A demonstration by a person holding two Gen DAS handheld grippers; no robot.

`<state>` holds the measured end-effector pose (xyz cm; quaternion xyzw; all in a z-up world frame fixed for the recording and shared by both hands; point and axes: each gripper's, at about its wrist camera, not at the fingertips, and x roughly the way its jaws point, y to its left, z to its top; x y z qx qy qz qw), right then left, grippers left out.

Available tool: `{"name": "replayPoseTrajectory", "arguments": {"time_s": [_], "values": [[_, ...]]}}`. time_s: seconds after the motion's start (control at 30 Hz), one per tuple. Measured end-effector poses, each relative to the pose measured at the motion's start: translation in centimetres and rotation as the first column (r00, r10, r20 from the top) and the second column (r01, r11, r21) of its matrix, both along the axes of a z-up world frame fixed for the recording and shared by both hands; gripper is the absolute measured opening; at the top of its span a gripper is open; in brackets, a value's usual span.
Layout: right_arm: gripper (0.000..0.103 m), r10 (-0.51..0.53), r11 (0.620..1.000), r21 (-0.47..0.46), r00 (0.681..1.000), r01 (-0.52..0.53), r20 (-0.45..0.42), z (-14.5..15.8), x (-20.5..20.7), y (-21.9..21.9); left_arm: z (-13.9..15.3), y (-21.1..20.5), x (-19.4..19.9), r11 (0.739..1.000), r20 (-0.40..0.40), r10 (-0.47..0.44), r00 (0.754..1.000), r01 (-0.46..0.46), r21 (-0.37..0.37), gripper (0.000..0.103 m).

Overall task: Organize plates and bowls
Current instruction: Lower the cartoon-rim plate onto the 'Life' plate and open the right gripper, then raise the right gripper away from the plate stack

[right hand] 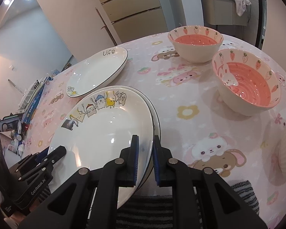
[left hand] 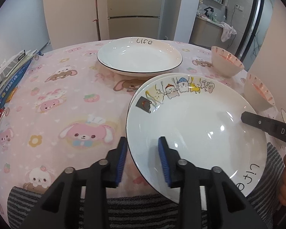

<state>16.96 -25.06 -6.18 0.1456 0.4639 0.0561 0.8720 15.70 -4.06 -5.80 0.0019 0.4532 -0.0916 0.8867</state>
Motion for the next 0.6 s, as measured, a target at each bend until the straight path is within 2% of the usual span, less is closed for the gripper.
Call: {"name": "replayPoseTrajectory", "arguments": {"time_s": [0.03, 0.07, 0.13, 0.23, 0.37, 0.47, 0.57, 0.6], "values": [[0.015, -0.002, 1.0, -0.003, 1.0, 0.002, 0.001, 0.0, 0.0, 0.0, 0.0, 0.0, -0.1, 1.0, 0.005, -0.001, 1.0, 0.001, -0.001, 0.052], [0.017, -0.004, 1.0, -0.01, 1.0, 0.004, -0.002, 0.1, -0.1, 0.0, 0.1, 0.1, -0.1, 1.0, 0.01, -0.002, 1.0, 0.002, -0.002, 0.055], [0.023, -0.01, 1.0, -0.017, 1.0, 0.01, -0.008, -0.1, 0.0, -0.1, 0.2, 0.0, -0.3, 1.0, 0.018, -0.003, 1.0, 0.003, -0.001, 0.055], [0.017, -0.007, 1.0, -0.029, 1.0, 0.007, 0.008, 0.1, -0.2, 0.0, 0.2, 0.0, -0.3, 1.0, 0.018, -0.004, 1.0, 0.004, 0.001, 0.055], [0.017, -0.009, 0.996, -0.088, 0.999, 0.013, 0.039, 0.7, -0.6, 0.5, 0.1, 0.2, -0.1, 1.0, 0.002, 0.008, 1.0, -0.008, -0.01, 0.055], [0.018, -0.012, 0.998, -0.066, 0.999, 0.014, 0.03, 0.6, -0.4, 0.2, 0.0, 0.5, 0.0, 1.0, -0.01, 0.017, 1.0, -0.017, -0.026, 0.055], [0.019, -0.034, 0.997, -0.07, 0.999, 0.037, 0.041, 0.8, -0.3, -0.2, 0.6, 0.5, -0.4, 0.999, 0.031, 0.011, 0.999, -0.01, -0.038, 0.055], [0.023, -0.041, 0.996, -0.082, 0.998, 0.046, 0.052, 1.0, -0.3, -0.2, 0.8, 0.5, -0.6, 0.999, 0.053, 0.011, 0.999, -0.009, -0.038, 0.055]]}}
